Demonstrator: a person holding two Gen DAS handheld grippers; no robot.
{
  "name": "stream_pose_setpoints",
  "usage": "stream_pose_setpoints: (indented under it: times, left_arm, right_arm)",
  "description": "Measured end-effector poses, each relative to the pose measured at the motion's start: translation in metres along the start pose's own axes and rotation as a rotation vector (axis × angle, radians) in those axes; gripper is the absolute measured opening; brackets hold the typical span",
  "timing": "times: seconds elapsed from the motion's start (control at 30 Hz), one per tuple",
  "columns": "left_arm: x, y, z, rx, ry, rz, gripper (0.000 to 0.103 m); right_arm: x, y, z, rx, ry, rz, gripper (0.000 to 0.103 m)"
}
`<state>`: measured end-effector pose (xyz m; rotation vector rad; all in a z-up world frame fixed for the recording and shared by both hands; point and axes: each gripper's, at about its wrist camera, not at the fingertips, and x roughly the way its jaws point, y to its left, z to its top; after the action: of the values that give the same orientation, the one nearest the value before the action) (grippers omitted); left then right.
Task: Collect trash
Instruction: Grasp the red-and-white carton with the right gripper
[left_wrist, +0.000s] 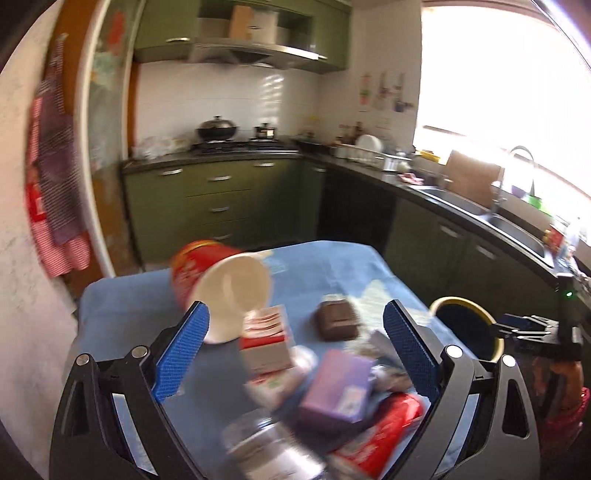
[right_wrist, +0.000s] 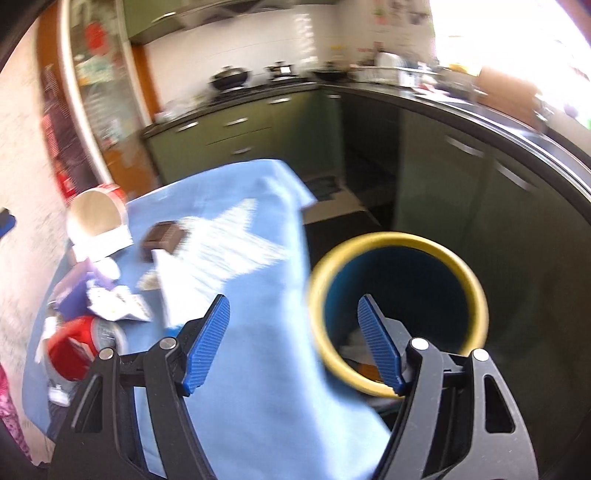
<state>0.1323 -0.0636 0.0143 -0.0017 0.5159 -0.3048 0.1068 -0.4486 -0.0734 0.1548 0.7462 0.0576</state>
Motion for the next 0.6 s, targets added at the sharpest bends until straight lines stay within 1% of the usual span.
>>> stream_pose_setpoints:
  times: [0.13, 0.2, 0.27, 0.37, 0.47, 0.6]
  left_arm:
    - [-0.003, 0.048, -0.025, -0.058, 0.002, 0.089, 0.095]
    - [-0.004, 0.070, -0.037, -0.084, -0.005, 0.125, 0.096]
    - [0.000, 0.090, -0.047, -0.110, -0.010, 0.178, 0.097]
    - [0.012, 0.115, -0.057, -0.155, -0.009, 0.223, 0.097]
    - [0.020, 0.130, -0.065, -0.187, -0.011, 0.259, 0.097]
    - [0.023, 0.141, -0.070, -0.206, -0.019, 0.299, 0.097]
  right_arm:
    - [0.010, 0.052, 0.016, -0.084, -0.002, 0.094, 0.068]
    - [0.013, 0.085, 0.025, -0.140, -0.014, 0.152, 0.068]
    - [0.014, 0.116, 0.031, -0.194, -0.023, 0.201, 0.068]
    - [0.017, 0.153, 0.039, -0.250, -0.018, 0.264, 0.068]
    - [0.022, 0.199, 0.048, -0.280, -0.019, 0.304, 0.069]
    - [0.036, 0.249, 0.047, -0.296, 0.001, 0.322, 0.069]
